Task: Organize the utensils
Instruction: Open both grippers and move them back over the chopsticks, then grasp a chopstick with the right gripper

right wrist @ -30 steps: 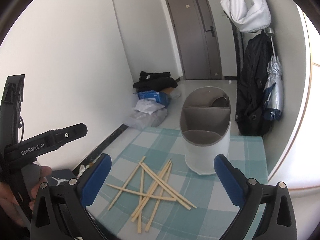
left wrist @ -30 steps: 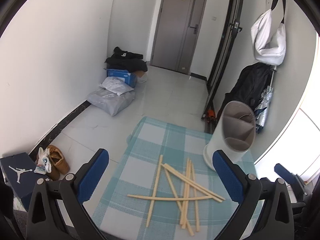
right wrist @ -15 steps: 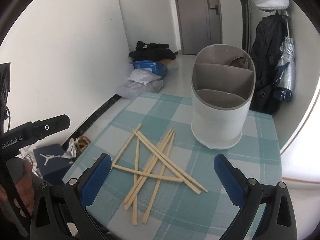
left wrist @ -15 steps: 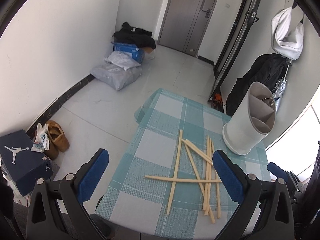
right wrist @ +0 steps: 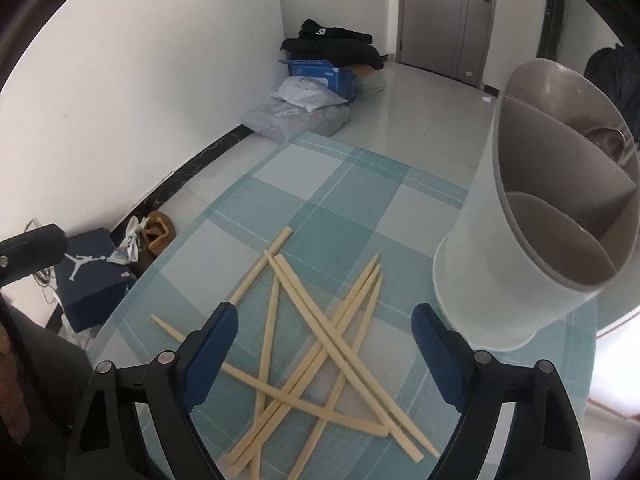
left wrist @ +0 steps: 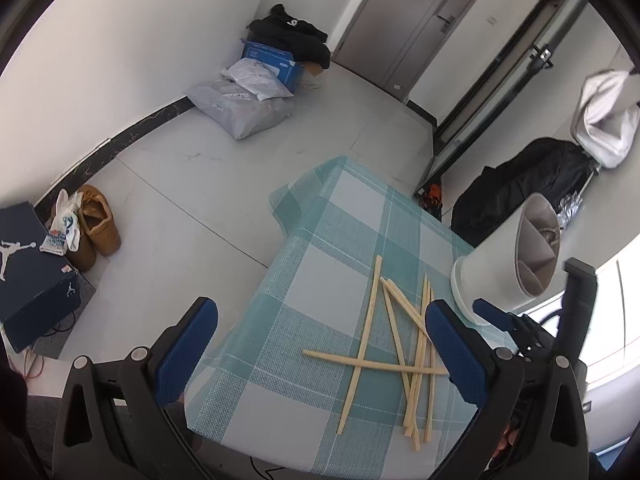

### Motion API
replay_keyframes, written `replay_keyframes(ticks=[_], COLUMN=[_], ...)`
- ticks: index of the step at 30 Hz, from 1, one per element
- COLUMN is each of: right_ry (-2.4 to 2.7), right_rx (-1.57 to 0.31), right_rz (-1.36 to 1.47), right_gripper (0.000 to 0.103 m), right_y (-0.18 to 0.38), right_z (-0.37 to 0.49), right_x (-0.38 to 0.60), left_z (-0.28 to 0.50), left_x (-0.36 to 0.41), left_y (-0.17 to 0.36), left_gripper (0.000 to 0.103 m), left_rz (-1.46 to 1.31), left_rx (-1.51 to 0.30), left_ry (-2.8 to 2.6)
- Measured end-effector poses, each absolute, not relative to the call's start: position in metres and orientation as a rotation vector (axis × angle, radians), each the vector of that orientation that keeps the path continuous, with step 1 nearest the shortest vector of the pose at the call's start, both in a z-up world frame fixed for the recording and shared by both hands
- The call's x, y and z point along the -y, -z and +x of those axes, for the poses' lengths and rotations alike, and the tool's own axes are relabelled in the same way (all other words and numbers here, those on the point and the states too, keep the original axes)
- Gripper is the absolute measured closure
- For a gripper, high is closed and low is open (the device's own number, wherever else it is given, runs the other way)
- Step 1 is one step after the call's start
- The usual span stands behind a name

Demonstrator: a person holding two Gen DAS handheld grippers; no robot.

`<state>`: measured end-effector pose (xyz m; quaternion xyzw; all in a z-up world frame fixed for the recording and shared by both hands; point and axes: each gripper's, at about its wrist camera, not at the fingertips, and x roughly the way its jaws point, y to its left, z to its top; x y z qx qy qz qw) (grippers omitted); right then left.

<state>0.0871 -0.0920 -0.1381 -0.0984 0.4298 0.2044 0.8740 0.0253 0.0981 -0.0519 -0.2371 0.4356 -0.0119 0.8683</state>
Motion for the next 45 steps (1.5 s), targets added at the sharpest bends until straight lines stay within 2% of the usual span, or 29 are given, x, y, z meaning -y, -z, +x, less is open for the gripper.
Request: replay_keyframes(ticks=[5, 7, 9, 17, 19, 21, 26, 32, 37, 45], right_ry=[-0.422, -0.423, -0.437, -0.499, -0.508, -0.519, -0.519, -0.523, -0.527, -0.52], right_rx=[-0.979, -1.007, -1.032, -1.082, -1.08, -1.085, -1.101, -1.119, -1.082, -0.999], right_rz=[-0.287, -0.323, -0.362, -0.447, -0.456, -0.455, -0.418, -0.395, -0.346, -0.099], right_gripper=[0.038, 0.05, 0.057, 0.062, 0.067, 0.077, 0.082, 0.098, 0.1, 0.1], right_y=[0.152, 0.159, 0.166, 0.172, 0.17, 0.172, 0.172, 0.171, 0.156, 0.114], right_z=[0.116, 0.125, 0.131, 0.137, 0.137, 0.142, 0.153, 0.158, 0.154, 0.141], right_x=[0.077, 0.07, 0.063, 0.042, 0.039, 0.033, 0.036, 0.038, 0.047, 0.092], left_z=[0.03, 0.032, 0.034, 0.038, 0.038, 0.038, 0.038, 0.039, 0.041, 0.043], left_x=[-0.109, -0.113, -0.117, -0.12, -0.12, -0.12, -0.123, -0.12, -0.114, -0.099], left_y=[0.055, 0.057, 0.059, 0.059, 0.058, 0.058, 0.059, 0.059, 0.058, 0.068], left_gripper=[0.001, 0.001, 0.001, 0.001, 0.001, 0.001, 0.001, 0.001, 0.001, 0.001], left_rz=[-0.543, -0.561, -0.581, -0.622, -0.617, -0.615, -0.626, -0.614, -0.566, -0.487], left_rx=[-0.922, -0.928, -0.935, -0.943, -0.942, -0.944, -0.949, -0.949, -0.947, -0.997], left_ry=[0.015, 0.009, 0.002, 0.004, 0.006, 0.006, 0.001, -0.002, -0.016, -0.005])
